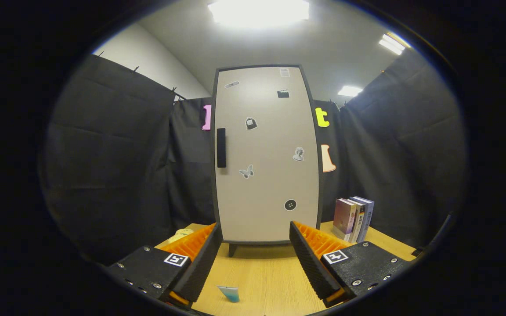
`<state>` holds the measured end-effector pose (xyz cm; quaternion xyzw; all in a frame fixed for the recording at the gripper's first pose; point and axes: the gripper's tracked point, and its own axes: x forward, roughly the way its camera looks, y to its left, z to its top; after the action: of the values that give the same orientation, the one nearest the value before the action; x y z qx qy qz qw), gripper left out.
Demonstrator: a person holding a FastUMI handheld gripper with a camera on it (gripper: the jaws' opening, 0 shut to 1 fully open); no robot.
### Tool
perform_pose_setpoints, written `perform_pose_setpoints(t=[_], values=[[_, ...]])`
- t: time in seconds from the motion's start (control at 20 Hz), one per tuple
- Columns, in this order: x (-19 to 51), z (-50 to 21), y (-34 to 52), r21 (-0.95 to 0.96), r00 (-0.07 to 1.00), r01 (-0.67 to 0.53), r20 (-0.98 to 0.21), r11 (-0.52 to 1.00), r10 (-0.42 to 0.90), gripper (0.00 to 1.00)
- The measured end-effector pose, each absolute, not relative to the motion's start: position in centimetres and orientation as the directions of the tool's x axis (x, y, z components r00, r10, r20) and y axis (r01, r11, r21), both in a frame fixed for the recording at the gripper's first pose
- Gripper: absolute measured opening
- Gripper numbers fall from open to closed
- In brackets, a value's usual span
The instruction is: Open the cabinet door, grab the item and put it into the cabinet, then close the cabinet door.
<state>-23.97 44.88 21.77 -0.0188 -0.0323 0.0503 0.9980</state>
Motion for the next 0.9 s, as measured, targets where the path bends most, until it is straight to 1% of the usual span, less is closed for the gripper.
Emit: perform_pose_setpoints(t=[0.9], values=[[-23.51, 21.96, 44.66, -0.036, 0.993, -0.097, 0.070, 0.995, 0.099, 0.95]])
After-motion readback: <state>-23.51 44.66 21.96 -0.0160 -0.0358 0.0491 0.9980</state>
